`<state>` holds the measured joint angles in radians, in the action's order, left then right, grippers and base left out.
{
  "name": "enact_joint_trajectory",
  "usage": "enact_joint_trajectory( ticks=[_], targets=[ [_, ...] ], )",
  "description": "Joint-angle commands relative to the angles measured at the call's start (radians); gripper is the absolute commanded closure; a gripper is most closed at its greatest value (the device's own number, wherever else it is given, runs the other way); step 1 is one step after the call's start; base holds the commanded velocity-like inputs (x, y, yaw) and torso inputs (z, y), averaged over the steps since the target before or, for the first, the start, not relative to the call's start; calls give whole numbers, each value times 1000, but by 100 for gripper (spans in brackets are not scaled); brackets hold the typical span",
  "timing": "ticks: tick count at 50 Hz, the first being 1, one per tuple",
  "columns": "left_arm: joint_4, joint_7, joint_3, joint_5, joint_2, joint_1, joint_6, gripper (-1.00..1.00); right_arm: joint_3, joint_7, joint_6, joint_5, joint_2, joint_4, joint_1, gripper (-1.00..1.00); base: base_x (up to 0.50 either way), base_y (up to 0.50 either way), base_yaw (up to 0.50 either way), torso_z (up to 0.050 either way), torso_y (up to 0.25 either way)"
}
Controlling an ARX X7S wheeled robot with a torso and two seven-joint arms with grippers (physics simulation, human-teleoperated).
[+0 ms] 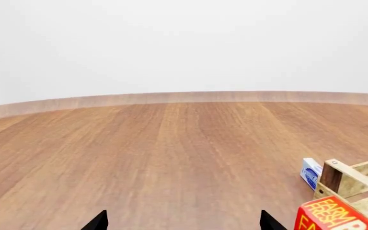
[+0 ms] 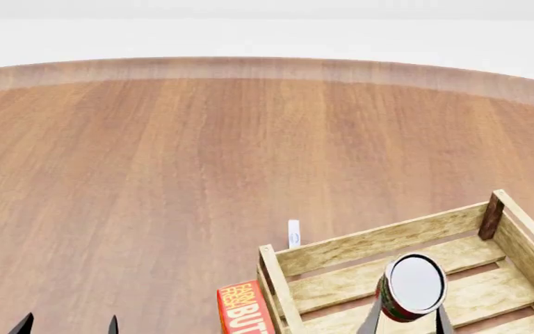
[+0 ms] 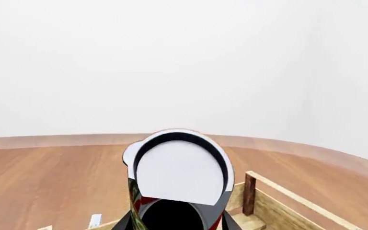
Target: Pick up the tomato sauce, and put it in the wooden tray.
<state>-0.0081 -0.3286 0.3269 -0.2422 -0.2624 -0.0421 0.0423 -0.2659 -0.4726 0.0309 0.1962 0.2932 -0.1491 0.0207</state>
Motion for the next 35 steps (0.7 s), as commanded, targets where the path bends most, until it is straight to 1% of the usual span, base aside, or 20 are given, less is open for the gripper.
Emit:
enact_joint_trajectory(
  ticks=[1, 7, 13, 28, 35],
  targets=[
    [3, -4, 4, -3, -3, -1, -2, -100, 8, -4, -100, -9, -5, 11, 98, 100, 0, 0, 0, 0, 0],
    [1, -5, 6, -4, -5, -2, 0, -100, 8, -2, -116, -4, -17, 69, 152, 100, 0, 0, 0, 0, 2],
    [-2, -7, 8, -5, -5, -3, 2, -100, 16, 10, -106, 13, -40, 200, 216, 100, 0, 0, 0, 0, 0],
    [3, -13, 11, -10, -9, -2, 1, -100, 15, 11, -124, 14, -67, 344, 336, 100, 0, 0, 0, 0, 0],
    [6, -16, 14, -12, -11, -3, -2, -100, 9, 19, -114, 6, -90, 497, 426, 100, 0, 0, 0, 0, 0]
  ],
)
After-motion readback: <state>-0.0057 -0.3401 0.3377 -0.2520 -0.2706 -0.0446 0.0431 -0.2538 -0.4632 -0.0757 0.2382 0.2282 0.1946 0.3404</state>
